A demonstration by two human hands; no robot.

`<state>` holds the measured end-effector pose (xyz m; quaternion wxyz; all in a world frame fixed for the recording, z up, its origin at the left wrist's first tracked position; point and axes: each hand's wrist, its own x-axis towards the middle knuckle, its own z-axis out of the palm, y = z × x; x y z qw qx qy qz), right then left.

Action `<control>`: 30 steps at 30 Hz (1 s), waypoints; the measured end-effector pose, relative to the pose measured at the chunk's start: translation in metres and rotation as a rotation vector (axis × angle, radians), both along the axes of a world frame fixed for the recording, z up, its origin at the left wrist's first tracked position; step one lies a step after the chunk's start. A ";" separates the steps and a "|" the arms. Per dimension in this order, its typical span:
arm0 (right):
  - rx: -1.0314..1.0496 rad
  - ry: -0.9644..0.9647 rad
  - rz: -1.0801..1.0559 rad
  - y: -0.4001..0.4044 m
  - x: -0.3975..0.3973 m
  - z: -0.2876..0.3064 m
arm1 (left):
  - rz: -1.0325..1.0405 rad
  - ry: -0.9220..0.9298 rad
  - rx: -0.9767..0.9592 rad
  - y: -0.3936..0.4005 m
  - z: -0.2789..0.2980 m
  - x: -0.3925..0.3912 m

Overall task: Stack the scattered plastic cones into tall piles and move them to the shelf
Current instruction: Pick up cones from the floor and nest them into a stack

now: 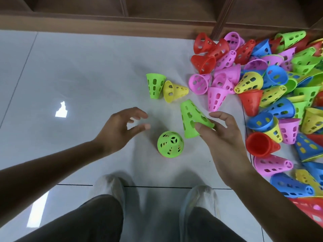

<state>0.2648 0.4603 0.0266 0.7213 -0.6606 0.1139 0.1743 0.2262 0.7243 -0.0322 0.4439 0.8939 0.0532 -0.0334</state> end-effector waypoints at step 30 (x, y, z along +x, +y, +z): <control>-0.415 -0.271 0.636 -0.002 -0.014 -0.027 | -0.186 -0.147 0.630 0.005 -0.029 0.139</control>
